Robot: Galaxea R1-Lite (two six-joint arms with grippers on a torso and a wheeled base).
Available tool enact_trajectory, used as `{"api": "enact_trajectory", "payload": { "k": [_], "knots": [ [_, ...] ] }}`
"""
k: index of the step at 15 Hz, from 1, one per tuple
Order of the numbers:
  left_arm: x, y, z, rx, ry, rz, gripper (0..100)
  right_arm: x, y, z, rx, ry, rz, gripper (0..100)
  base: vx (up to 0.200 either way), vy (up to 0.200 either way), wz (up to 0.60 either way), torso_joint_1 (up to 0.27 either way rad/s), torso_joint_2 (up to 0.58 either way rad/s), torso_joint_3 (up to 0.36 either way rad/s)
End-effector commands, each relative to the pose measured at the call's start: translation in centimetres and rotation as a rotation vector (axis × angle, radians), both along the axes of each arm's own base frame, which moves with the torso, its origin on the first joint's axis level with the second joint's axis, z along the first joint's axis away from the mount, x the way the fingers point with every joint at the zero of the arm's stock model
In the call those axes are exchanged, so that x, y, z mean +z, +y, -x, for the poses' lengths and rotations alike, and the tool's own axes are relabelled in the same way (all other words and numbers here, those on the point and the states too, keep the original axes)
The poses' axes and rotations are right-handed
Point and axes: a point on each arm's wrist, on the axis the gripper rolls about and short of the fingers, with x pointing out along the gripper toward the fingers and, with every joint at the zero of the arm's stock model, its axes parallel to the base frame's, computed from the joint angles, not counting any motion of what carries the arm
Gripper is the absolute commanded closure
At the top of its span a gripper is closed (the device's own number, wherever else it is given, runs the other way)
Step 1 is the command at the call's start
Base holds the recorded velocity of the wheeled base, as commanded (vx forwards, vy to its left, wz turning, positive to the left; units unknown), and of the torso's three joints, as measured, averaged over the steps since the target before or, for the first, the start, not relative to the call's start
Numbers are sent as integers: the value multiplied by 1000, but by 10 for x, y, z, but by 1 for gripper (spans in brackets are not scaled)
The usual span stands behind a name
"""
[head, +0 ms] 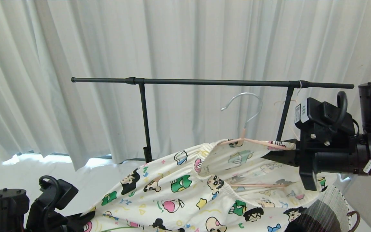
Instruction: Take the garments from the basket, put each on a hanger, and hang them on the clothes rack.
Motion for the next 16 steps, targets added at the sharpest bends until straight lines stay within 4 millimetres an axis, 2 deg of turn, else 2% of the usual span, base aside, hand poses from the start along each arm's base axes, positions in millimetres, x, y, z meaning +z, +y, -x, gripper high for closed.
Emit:
{"api": "enact_trajectory", "payload": {
  "k": [1,7,12,13,16],
  "knots": [
    [6,-1,-7,4,-32,8,100,0,1,0,5,6,-3,100,0,0,0,0,0,0],
    [5,5,-19,41,-19,-8,100,8,3,-4,-31,3,-108,100,0,0,0,0,0,0],
    [27,-17,-26,-87,-139,1,100,8,5,-7,-34,5,-111,100,0,0,0,0,0,0],
    [28,-19,-26,-98,-147,2,0,7,6,-8,-36,6,-110,100,0,0,0,0,0,0],
    [33,-19,-23,-98,-177,6,0,7,2,-9,-87,-5,-99,100,0,0,0,0,0,0]
  ]
}}
